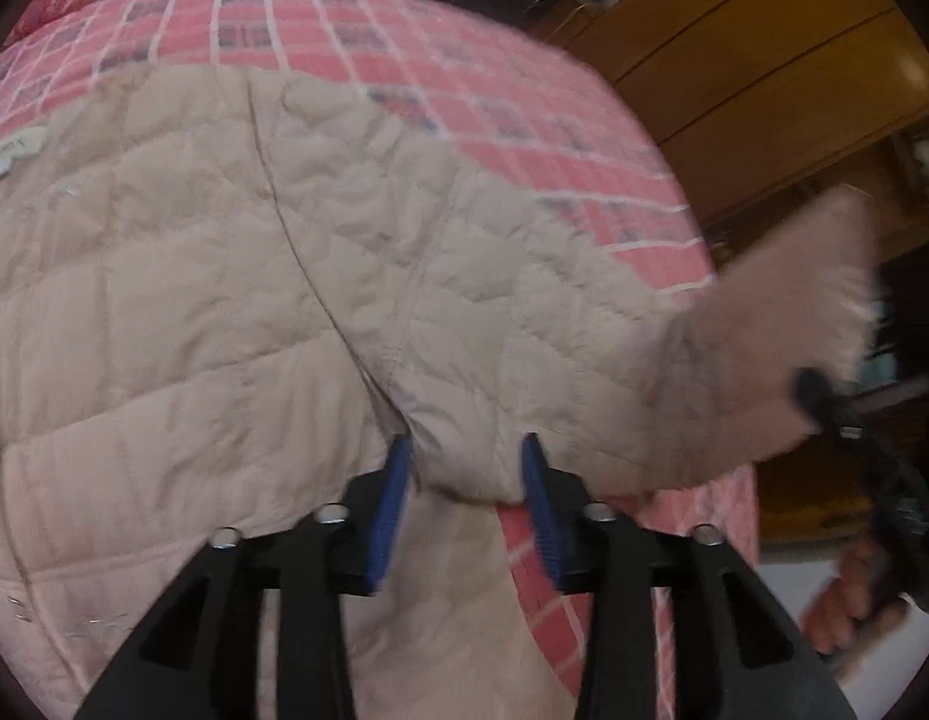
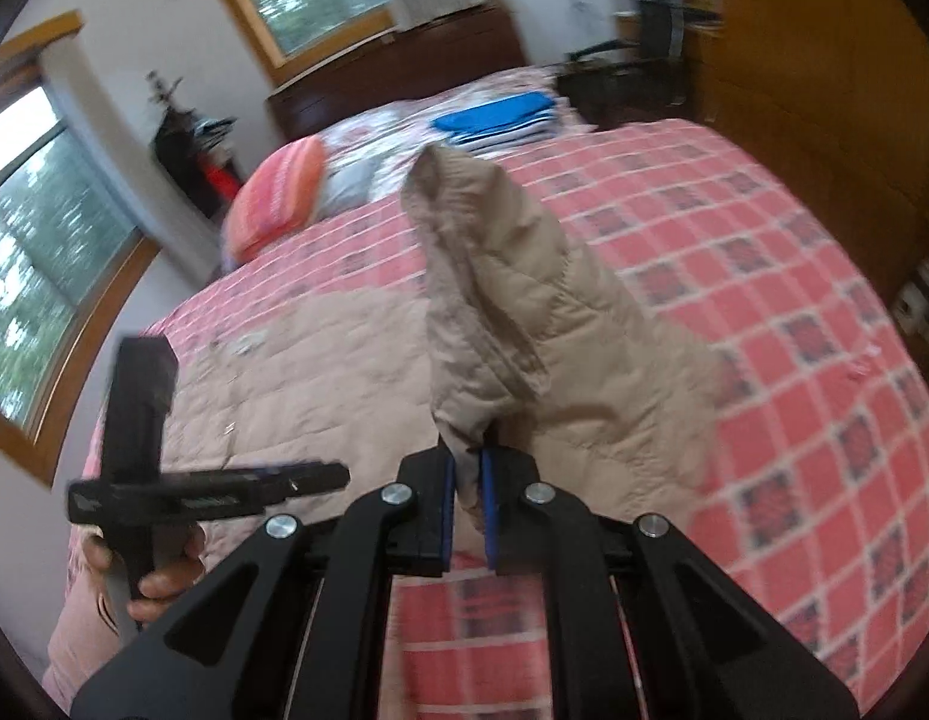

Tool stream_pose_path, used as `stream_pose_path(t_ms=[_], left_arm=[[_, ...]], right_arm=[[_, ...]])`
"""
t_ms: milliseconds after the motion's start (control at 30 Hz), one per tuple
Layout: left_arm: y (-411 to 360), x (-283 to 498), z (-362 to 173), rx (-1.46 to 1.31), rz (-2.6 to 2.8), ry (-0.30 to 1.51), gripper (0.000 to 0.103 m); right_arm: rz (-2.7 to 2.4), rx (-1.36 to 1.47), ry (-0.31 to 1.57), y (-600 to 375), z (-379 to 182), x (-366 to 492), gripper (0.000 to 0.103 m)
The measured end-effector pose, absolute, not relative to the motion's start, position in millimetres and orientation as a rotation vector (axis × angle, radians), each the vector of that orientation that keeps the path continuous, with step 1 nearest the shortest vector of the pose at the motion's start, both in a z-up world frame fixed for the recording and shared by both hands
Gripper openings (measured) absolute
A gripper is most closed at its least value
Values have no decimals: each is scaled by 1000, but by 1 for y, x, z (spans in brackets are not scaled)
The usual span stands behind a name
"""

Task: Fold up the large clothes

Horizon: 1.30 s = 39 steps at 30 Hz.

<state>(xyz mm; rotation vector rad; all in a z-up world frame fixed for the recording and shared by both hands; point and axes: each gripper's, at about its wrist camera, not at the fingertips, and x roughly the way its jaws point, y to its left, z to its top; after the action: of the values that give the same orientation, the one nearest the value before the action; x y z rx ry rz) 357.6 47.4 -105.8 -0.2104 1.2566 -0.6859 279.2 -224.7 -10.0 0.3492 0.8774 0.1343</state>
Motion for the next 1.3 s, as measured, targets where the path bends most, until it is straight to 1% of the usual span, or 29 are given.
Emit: stream_pose_path(t_ms=[67,200,400,533,600,633,667,700,733,767,800,867,1000,1100,1233,1300], left_arm=[[69,357,-93,-239,-690,1209,53],[84,365,-88,-301,-680,1220,53],[71,374,-107,-391,-680,1264,54],[54,378,-123,-383,-666,1295,55],[48,380,-129,-380,-660,1303,51],[46,381,-131,-387,-664,1307,37],[45,382,-134,-397,-661,1322,24],[46,384,-137,-401,-650,1332,21],[47,384,-139,-405,-638,1335,12],[49,383,-139,-393,-634,1330,9],[51,382,-138,-385,-638,1324,8],[62,379,-133,-395,-643,1302,7],[86,368,-106,-379,-665,1216,7],[112,361,-85,-355,-646,1140,7],[163,356,-69,-330,-564,1069,7],[190,355,-68,-343,-522,1053,7]], right_arm=[[164,325,893,-210,-17,287,6],[194,290,958,-174,-45,304,6],[180,184,1043,-135,-86,317,6],[172,136,1031,-127,-93,314,7],[180,124,1034,-124,-94,312,7],[188,126,1039,-124,-95,311,11],[193,130,1041,-122,-96,310,12],[200,134,1043,-124,-97,307,14],[214,145,1044,-126,-96,304,19],[227,164,1042,-126,-95,302,24],[249,203,1035,-132,-91,295,26],[272,262,1012,-140,-82,287,35],[232,363,954,-176,-57,268,35],[157,411,941,-204,-50,268,37],[127,425,967,-219,-56,266,41],[127,432,990,-218,-63,270,41]])
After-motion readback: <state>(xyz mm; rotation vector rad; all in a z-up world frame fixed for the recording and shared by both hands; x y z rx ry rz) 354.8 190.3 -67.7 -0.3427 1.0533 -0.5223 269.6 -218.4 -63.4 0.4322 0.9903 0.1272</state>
